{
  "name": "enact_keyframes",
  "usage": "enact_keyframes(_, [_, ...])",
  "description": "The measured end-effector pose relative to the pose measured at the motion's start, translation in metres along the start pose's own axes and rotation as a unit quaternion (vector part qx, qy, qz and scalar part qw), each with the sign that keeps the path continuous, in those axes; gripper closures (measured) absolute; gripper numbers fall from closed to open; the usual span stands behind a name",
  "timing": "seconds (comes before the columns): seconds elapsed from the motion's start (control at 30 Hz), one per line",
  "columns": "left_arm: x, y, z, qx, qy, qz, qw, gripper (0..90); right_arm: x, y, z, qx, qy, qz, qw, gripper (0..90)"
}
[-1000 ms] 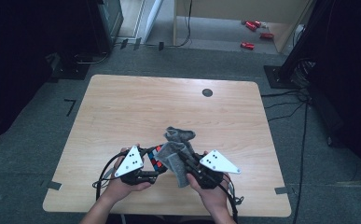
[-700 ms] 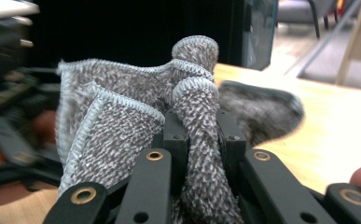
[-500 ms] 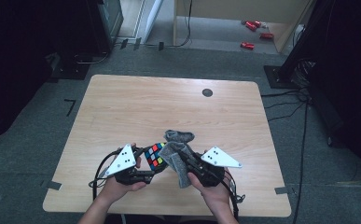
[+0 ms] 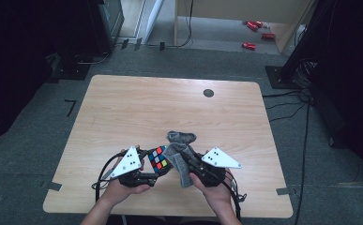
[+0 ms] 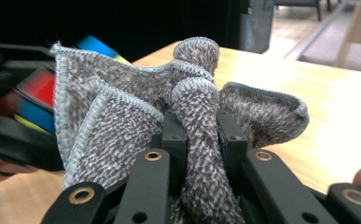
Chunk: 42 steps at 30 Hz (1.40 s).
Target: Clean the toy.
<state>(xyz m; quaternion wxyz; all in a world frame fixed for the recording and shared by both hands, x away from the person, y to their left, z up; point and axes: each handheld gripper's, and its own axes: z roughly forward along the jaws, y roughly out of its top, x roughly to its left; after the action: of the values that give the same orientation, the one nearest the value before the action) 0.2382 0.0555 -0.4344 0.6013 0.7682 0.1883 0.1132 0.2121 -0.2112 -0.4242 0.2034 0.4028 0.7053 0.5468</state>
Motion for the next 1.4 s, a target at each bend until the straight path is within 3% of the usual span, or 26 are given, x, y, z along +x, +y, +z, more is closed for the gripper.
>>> enact_keyframes(0.13, [0.01, -0.002, -0.005, -0.031, -0.008, -0.043, 0.9985, 34.1, -0.002, 0.001, -0.003, -0.014, 0.006, 0.004, 0.9999, 78.1])
enact_keyframes(0.23, [0.017, -0.006, -0.006, -0.057, -0.026, -0.085, 0.9944, 34.1, 0.003, 0.002, -0.004, -0.021, 0.021, -0.002, 0.9996, 78.1])
enact_keyframes(0.27, [0.017, -0.006, -0.006, -0.057, -0.026, -0.085, 0.9944, 34.1, 0.005, 0.002, -0.003, -0.021, 0.026, -0.003, 0.9994, 78.1])
enact_keyframes(0.3, [0.019, -0.007, -0.005, -0.067, -0.043, -0.103, 0.9914, 34.1, 0.007, 0.001, -0.001, -0.02, 0.032, -0.006, 0.9993, 78.1])
enact_keyframes(0.43, [0.019, -0.008, -0.001, -0.07, -0.081, -0.127, 0.9861, 34.1, 0.013, -0.007, 0.006, -0.01, 0.057, -0.003, 0.9983, 78.2])
enact_keyframes(0.57, [0.019, -0.008, -0.001, -0.074, -0.089, -0.134, 0.9842, 34.1, 0.018, -0.016, 0.015, 0.005, 0.065, -0.003, 0.9979, 78.5])
enact_keyframes(0.67, [0.021, -0.006, -0.004, -0.085, -0.093, -0.143, 0.9817, 34.1, 0.021, -0.02, 0.023, 0.04, 0.083, -0.019, 0.9956, 78.0])
enact_keyframes(0.77, [0.023, -0.005, -0.008, -0.088, -0.086, -0.139, 0.9826, 34.0, 0.023, -0.022, 0.026, 0.054, 0.077, -0.036, 0.9949, 77.9])
enact_keyframes(0.93, [0.026, -0.007, -0.008, -0.079, -0.078, -0.139, 0.9841, 34.1, 0.01, -0.007, 0.008, -0.008, 0.041, -0.013, 0.9991, 78.0])
enact_keyframes(1.0, [0.024, -0.008, -0.005, -0.073, -0.082, -0.138, 0.9843, 34.0, 0.006, -0.003, 0.0, -0.035, 0.03, 0.003, 0.9989, 78.0])
enact_keyframes(1.07, [0.02, -0.007, -0.001, -0.069, -0.086, -0.132, 0.9851, 34.1, 0.006, -0.002, -0.003, -0.047, 0.035, 0.01, 0.9982, 78.0])
enact_keyframes(1.13, [0.017, -0.007, 0.001, -0.067, -0.09, -0.13, 0.9852, 34.0, 0.01, -0.004, 0.0, -0.04, 0.051, 0.006, 0.9979, 78.3])
enact_keyframes(1.23, [0.019, -0.008, -0.001, -0.074, -0.092, -0.14, 0.983, 34.0, 0.016, -0.011, 0.008, -0.024, 0.06, 0.009, 0.9979, 78.5])
enact_keyframes(1.4, [0.023, -0.008, -0.005, -0.08, -0.083, -0.144, 0.9829, 34.1, 0.025, -0.019, 0.022, 0.035, 0.079, -0.02, 0.9961, 78.0])
